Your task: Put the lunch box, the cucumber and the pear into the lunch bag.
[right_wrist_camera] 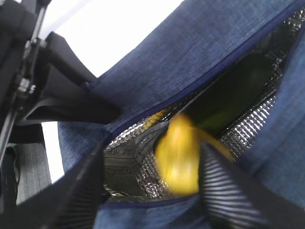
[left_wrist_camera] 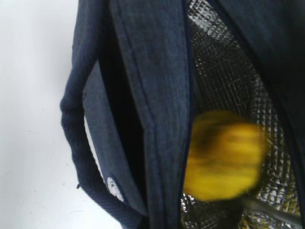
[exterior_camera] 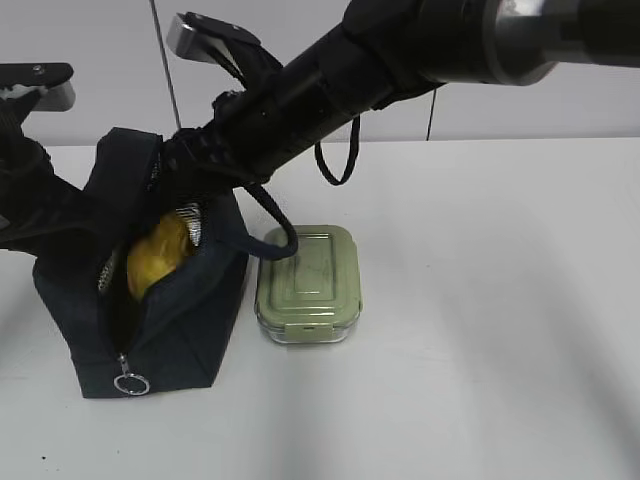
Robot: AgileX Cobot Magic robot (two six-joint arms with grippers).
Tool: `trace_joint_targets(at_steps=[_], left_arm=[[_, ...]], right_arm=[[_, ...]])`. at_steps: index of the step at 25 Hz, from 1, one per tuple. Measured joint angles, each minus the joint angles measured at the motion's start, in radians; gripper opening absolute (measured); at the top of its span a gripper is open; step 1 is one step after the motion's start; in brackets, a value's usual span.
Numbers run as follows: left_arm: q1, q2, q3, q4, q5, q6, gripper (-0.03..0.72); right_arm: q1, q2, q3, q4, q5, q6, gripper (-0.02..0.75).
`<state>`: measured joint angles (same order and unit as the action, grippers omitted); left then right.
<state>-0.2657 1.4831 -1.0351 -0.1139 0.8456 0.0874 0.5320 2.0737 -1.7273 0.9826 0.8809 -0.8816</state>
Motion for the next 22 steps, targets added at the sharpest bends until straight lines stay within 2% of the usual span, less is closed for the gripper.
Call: trace_joint_targets(at_steps=[2,4,8,11,13,16,18,22], left_arm=[[0.0,0.0,0.0,0.001,0.001,0.0,0.012],[0.0,0.0,0.0,0.001,0.001,0.0,0.012],[0.0,0.0,0.0,0.003,0.001,0.0,0.012],[0.0,0.0,0.0,0.007,0.001,0.0,0.012],[0.0,0.0,0.0,0.008,0.002,0.0,0.012],[0.0,0.0,0.0,0.009,0.002,0.0,0.012],[0.0,0.0,0.0,0.009,0.002,0.0,0.012],[0.0,0.0,0.0,0.009,0.005,0.0,0.011]], right_arm=[[-0.009,-0.014,-0.003,-0.029,0.012,0.0,0.536],[-0.03,-0.045,-0.003,-0.07,0.021,0.012,0.556],[-0.116,-0.132,0.041,-0.164,0.018,0.069,0.543],[-0.221,-0.206,0.172,-0.173,-0.022,0.086,0.512],[-0.292,-0.227,0.307,-0.093,-0.066,0.088,0.502],[-0.386,-0.201,0.462,0.112,-0.08,0.024,0.499],[-0.41,-0.153,0.496,0.216,-0.059,-0.024,0.498],[-0.41,-0.06,0.499,0.319,-0.012,-0.05,0.503]])
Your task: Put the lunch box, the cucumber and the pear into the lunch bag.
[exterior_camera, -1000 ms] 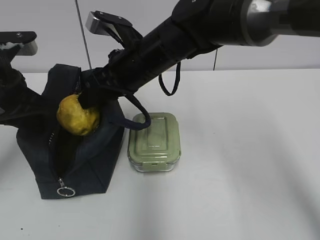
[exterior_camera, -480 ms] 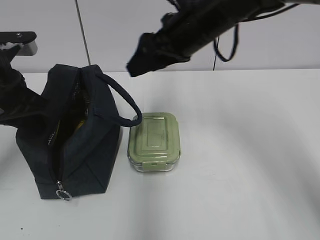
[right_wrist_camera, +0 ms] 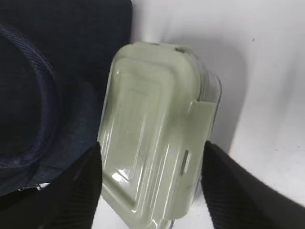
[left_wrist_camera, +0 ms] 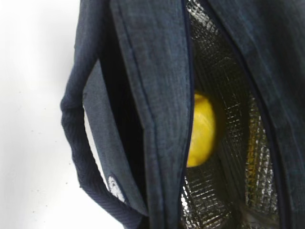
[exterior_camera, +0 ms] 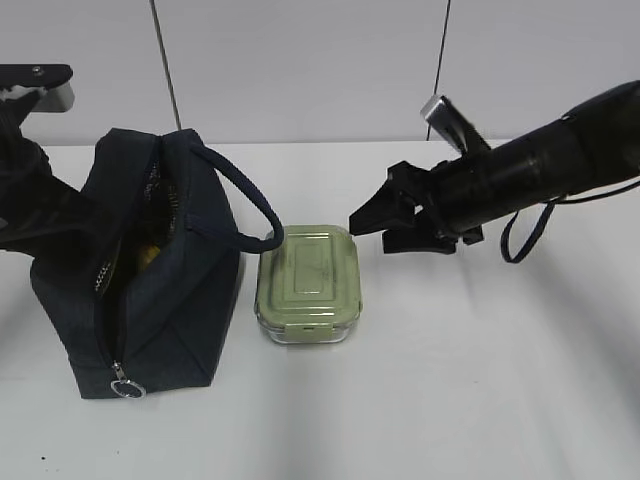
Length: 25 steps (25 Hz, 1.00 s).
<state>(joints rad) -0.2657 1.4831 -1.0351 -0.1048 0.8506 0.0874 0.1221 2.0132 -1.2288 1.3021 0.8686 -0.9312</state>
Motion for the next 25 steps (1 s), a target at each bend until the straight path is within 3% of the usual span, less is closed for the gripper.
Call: trace_joint_targets(at_steps=[15,25], left_arm=[[0.0,0.0,0.0,0.0,0.01,0.0,0.012],[0.0,0.0,0.0,0.002,0.011,0.0,0.012]], right_arm=[[0.0,0.185,-0.097,0.069,0.142,0.019,0.525],[0.0,0.2,-0.109,0.019,0.147,0.045,0.525]])
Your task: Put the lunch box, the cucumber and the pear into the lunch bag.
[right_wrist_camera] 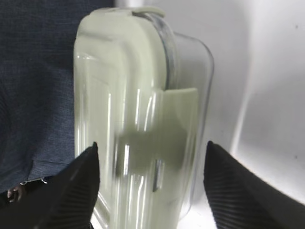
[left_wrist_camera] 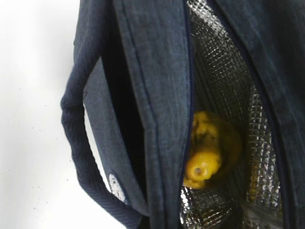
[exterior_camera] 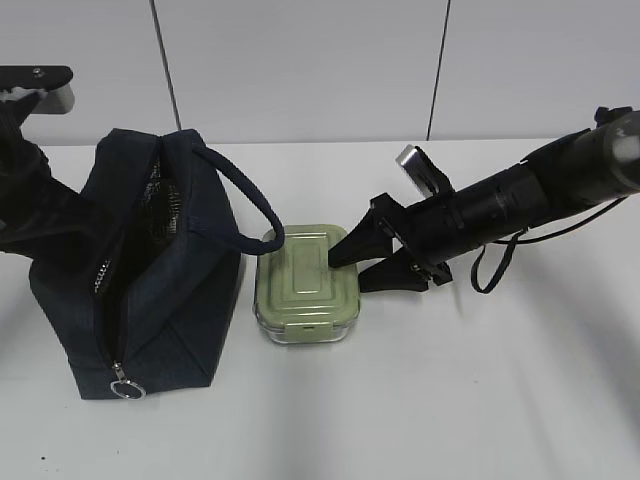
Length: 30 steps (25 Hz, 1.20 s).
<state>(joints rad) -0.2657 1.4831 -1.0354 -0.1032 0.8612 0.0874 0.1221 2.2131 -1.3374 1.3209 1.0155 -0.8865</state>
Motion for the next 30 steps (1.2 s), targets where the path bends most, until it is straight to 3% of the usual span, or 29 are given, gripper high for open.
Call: trace_joint_targets(at_steps=[24,30], left_arm=[[0.0,0.0,0.0,0.001,0.0,0.0,0.012],[0.0,0.0,0.0,0.001,0.0,0.0,0.012]], right_arm=[[0.017,0.049,-0.014,0.016,0.031,-0.008,0.557],[0.017,0.049,-0.014,0.017,0.048,-0.016,0.494]])
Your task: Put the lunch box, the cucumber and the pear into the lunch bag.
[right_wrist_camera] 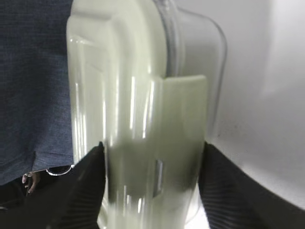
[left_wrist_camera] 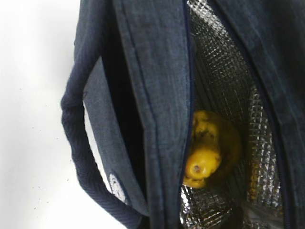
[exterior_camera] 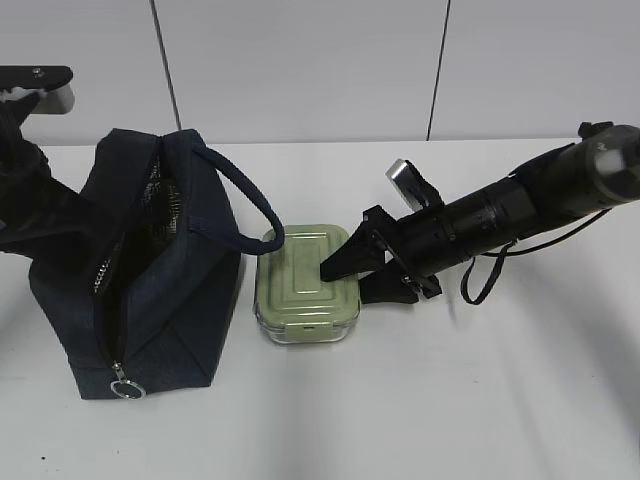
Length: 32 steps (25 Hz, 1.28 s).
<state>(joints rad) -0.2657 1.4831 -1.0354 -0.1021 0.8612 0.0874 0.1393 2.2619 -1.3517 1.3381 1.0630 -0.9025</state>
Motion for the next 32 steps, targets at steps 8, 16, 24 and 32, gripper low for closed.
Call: trace_joint_targets(at_steps=[8,16,24,32], left_arm=[[0.0,0.0,0.0,0.0,0.0,0.0,0.012],[0.0,0.0,0.0,0.0,0.0,0.0,0.012],[0.0,0.0,0.0,0.001,0.0,0.0,0.012],[0.0,0.0,0.0,0.002,0.001,0.0,0.012]], right_arm=[[0.0,0.0,-0.002,0.001,0.009,0.0,0.403],[0.0,0.0,-0.002,0.001,0.016,0.0,0.365],[-0.012,-0.051,-0.038,-0.017,0.017,0.0,0.365],[-0.04,-0.131,-0.15,-0.067,0.03,0.061,0.364]])
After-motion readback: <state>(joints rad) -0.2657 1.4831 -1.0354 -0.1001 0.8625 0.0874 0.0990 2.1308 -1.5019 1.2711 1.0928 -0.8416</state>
